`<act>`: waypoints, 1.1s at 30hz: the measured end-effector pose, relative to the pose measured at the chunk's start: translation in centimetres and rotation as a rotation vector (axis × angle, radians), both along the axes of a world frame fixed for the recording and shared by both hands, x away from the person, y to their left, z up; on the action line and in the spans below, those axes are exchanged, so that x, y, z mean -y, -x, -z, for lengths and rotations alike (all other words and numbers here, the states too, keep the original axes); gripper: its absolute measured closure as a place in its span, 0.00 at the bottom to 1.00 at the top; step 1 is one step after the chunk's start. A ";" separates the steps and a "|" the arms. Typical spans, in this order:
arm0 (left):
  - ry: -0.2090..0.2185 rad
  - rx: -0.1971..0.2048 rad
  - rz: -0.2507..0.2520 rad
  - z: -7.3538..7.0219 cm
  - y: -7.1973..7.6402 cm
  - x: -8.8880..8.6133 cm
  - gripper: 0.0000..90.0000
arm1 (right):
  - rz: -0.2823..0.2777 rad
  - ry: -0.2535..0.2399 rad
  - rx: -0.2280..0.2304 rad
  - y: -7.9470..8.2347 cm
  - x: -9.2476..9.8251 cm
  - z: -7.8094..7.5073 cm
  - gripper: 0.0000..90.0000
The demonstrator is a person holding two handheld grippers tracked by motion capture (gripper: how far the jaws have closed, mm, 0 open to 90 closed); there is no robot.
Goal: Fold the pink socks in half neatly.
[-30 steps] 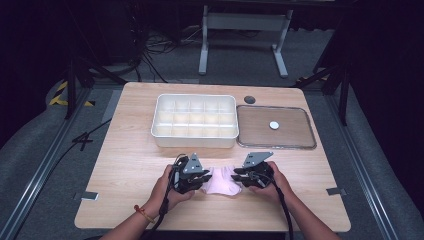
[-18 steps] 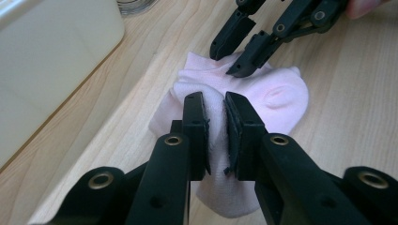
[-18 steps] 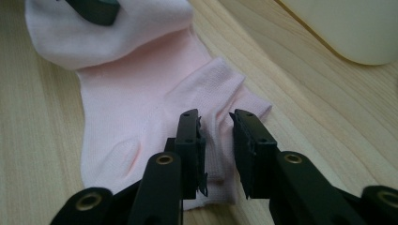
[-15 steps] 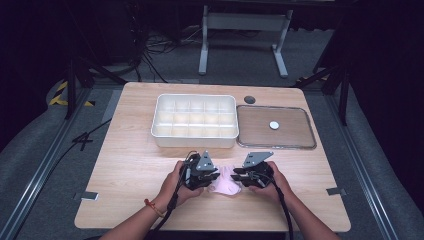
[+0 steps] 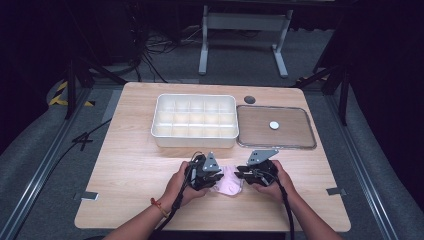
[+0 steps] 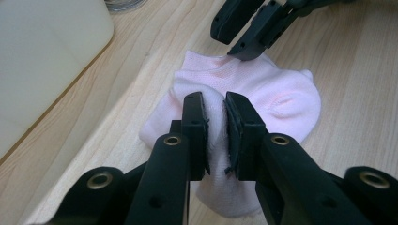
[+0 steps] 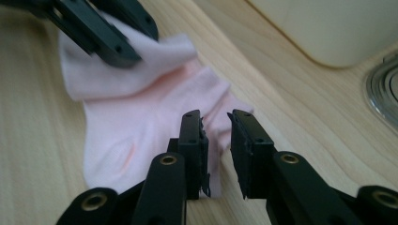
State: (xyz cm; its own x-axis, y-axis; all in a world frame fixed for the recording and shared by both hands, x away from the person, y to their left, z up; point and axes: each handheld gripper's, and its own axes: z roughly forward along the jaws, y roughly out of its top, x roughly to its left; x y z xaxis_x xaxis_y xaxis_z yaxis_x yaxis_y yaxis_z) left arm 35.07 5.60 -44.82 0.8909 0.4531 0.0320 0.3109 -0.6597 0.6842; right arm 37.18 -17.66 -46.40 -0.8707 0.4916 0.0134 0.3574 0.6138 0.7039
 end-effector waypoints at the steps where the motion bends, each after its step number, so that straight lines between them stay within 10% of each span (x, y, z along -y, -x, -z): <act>1: 0.006 0.002 0.002 0.0 0.0 0.1 0.87 | 0.000 -0.003 -0.012 -0.1 0.0 0.2 0.84; 33: 0.061 0.008 -0.004 -0.4 0.1 1.2 0.80 | -0.019 0.002 -0.008 -0.1 -0.3 0.5 0.87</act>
